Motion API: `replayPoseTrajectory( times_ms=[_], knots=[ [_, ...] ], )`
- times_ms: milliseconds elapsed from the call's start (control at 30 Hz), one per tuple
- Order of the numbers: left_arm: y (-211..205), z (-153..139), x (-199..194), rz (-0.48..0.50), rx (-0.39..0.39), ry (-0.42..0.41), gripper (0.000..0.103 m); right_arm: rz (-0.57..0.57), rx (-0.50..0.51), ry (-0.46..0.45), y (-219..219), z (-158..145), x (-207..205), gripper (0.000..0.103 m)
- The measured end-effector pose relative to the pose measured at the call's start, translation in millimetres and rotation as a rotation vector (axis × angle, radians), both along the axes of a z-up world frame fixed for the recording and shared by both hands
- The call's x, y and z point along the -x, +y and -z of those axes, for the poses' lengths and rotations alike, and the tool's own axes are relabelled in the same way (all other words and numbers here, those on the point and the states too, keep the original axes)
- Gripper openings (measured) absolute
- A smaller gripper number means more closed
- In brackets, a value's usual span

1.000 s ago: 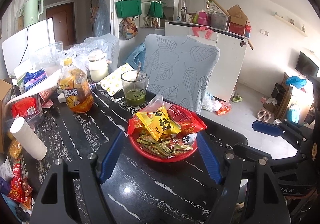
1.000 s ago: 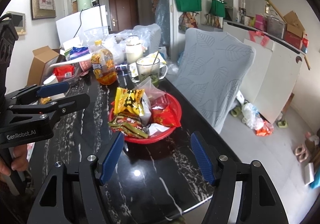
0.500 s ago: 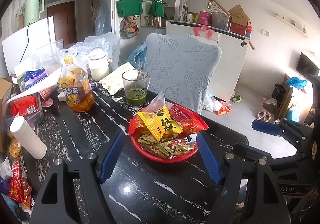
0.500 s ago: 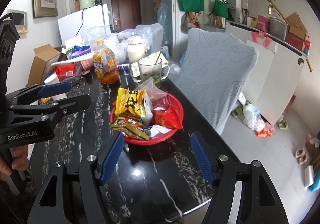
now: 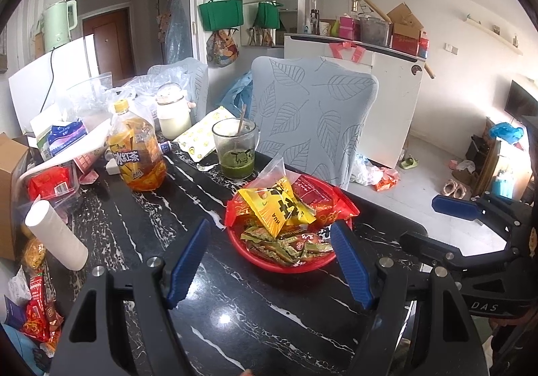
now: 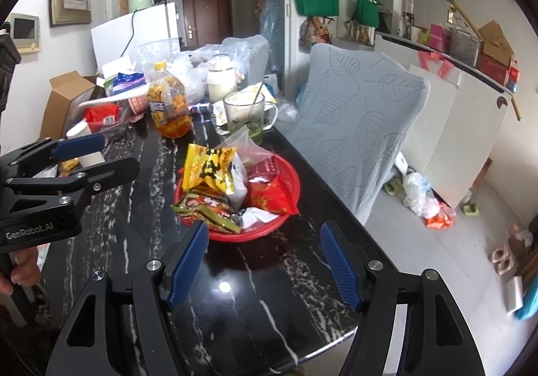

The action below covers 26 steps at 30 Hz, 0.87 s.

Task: Organize snacks

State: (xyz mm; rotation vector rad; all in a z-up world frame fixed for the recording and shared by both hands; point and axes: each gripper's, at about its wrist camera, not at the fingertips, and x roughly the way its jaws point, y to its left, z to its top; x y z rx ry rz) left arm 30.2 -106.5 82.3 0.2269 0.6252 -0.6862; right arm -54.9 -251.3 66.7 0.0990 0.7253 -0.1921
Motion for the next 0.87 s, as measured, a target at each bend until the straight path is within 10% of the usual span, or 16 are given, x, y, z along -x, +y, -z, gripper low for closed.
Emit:
replayPoseTrajectory(
  times_ms=[867],
  knots=[
    [-8.2, 2.5, 4.9, 0.05, -0.003, -0.003, 0.073, 0.004, -0.022, 0.022, -9.6, 6.0, -3.5, 0.07]
  ],
)
